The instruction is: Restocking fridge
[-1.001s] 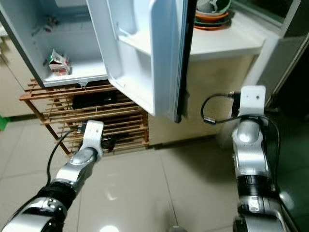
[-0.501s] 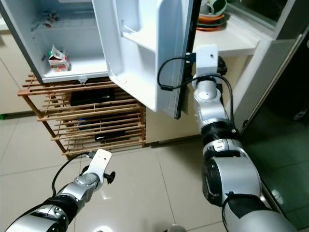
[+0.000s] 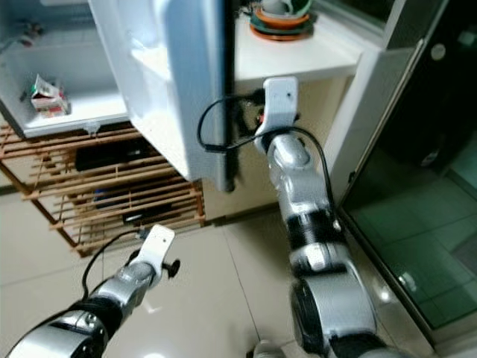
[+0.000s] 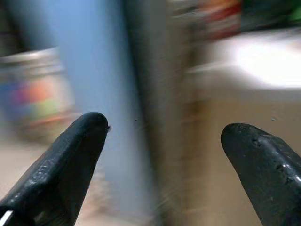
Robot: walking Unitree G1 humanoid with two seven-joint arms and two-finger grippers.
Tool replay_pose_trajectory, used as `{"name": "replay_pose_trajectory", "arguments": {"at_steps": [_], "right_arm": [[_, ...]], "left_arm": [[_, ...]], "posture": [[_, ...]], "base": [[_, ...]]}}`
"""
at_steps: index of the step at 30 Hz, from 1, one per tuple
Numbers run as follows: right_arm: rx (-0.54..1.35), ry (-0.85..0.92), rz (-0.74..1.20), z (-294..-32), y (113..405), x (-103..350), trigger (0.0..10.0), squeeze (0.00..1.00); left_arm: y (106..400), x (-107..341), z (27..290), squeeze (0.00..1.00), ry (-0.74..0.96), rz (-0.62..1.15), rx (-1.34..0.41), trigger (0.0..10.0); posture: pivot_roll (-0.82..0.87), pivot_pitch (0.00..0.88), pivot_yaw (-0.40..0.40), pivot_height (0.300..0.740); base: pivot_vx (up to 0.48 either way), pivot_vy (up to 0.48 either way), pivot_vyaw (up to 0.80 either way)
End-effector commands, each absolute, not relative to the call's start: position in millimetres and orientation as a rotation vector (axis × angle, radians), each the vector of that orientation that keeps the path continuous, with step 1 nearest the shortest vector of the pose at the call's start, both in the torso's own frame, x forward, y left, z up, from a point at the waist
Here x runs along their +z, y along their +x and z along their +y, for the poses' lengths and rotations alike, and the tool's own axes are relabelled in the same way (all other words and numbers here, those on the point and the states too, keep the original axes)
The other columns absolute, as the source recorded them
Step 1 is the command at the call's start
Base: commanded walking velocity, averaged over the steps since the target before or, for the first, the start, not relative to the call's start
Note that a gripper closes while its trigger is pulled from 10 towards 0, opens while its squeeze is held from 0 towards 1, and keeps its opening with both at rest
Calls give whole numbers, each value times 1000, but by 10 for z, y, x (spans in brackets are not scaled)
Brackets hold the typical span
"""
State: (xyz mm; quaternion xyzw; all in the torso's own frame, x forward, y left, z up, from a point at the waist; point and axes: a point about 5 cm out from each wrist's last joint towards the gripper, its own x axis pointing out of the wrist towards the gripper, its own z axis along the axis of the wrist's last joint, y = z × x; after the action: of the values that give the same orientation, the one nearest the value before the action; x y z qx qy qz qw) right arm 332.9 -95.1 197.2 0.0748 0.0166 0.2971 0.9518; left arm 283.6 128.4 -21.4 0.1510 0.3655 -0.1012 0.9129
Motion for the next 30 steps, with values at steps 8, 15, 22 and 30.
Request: {"name": "replay_pose_trajectory", "arguments": {"at_steps": [8,15,22,30], "right_arm": [[707,332,54,-1203,3057,2132,10000,0],[427,191,127,-1491,3131,1915,10000,0],[191,79,124,-1729,3228,1786,10000,0],[216,92,162,-1675,3190,1652,10000,0]], "left_arm": [[2830,-213,1170,0,361,754,-309,10000],[2924,-79,992,0,286,646,-404,10000],[3211,428,785,0,258,278,-458,10000],[3638,1328,1225,0,206,-79,-62,10000]], "posture": [[-181,0,30,740],[-172,0,32,740],[-166,0,30,740],[-150,0,19,740]], "base": [[0,0,0],[0,0,0],[0,0,0],[0,0,0]]}}
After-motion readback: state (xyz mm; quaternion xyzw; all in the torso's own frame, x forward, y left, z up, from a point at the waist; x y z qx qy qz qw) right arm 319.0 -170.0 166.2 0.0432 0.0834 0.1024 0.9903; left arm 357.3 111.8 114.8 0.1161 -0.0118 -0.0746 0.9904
